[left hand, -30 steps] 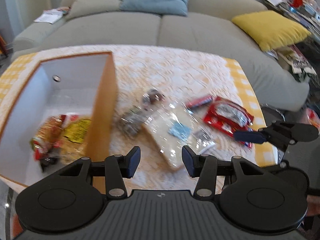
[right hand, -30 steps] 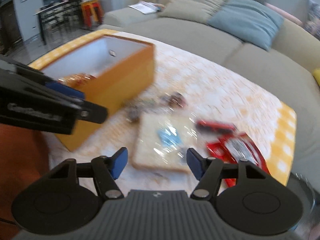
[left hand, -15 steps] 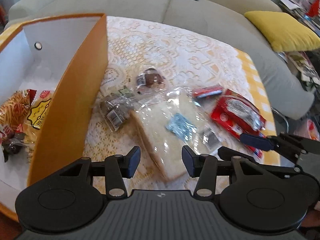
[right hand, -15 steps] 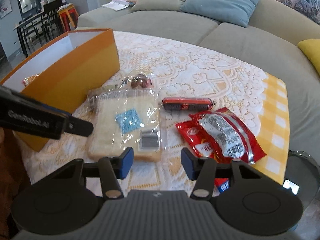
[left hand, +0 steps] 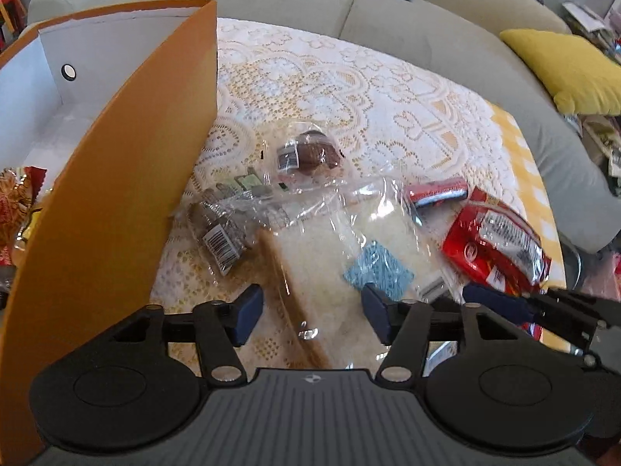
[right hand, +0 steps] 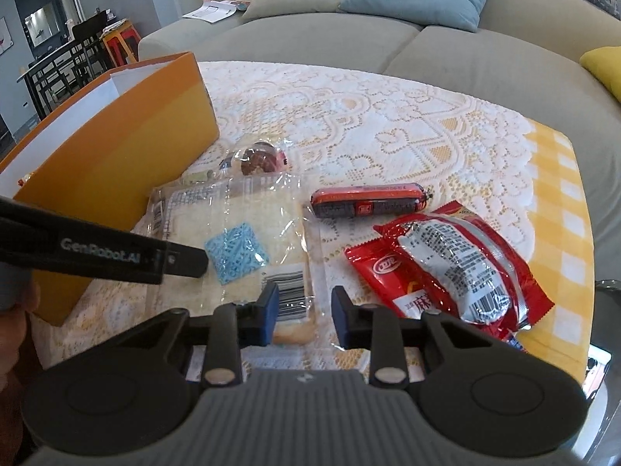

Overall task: Organize snacks
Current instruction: 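Move both tools back over the remaining bread and sausage packs, then grasp the bread stick and bread pack with the left tool while the right grasps the red bag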

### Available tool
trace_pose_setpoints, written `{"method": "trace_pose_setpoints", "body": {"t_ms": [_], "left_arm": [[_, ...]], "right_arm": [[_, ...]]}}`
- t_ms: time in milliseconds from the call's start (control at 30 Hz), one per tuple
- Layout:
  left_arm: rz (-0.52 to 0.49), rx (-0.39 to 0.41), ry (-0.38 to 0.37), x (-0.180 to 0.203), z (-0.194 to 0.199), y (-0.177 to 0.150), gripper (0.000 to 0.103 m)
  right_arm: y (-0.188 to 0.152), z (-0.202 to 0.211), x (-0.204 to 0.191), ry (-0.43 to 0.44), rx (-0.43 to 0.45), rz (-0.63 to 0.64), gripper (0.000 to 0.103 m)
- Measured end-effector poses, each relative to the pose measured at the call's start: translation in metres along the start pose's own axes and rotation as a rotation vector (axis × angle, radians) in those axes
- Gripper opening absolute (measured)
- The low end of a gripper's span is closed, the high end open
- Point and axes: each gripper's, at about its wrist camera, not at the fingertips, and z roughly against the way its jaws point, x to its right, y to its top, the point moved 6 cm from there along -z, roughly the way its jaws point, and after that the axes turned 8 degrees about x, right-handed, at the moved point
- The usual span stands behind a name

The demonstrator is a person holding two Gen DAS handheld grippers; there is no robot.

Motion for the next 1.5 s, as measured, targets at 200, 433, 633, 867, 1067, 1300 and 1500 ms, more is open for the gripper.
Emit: {"method": "trace_pose_setpoints", "body": {"t_ms": [200, 433, 633, 867, 1067, 1300, 1500], "left_arm": [[0.026, -0.004, -0.063, 0.006, -0.015, 0.001, 0.081], [0.023, 0.022, -0.056, 0.005, -0.007, 0.004, 0.062], [0.023, 0.073, -0.047, 0.005, 0.02, 0.013, 0.029], [-0.059, 0.128, -0.047, 0.034, 0.055, 0.02, 0.019], [-0.114, 0.145, -0.097, 0.061, 0.074, 0.027, 0.009], [-0.188, 0.134, -0.166, 0.095, 0.07, 0.033, 0.005], [-0.212, 0.115, -0.212, 0.116, 0.061, 0.029, 0.005]], "right_arm": [[-0.001, 0.0, -0.002, 0.003, 0.007, 0.015, 0.028], [-0.002, 0.0, 0.001, 0.002, 0.011, 0.007, 0.028], [0.0, 0.003, 0.007, 0.002, 0.017, -0.031, 0.028], [0.004, 0.015, 0.013, -0.016, 0.029, -0.069, 0.028], [0.008, 0.032, 0.011, 0.016, 0.057, -0.107, 0.016], [0.014, 0.057, 0.017, 0.018, 0.093, -0.165, 0.016], [0.017, 0.077, 0.029, 0.011, 0.128, -0.23, 0.024]]}}
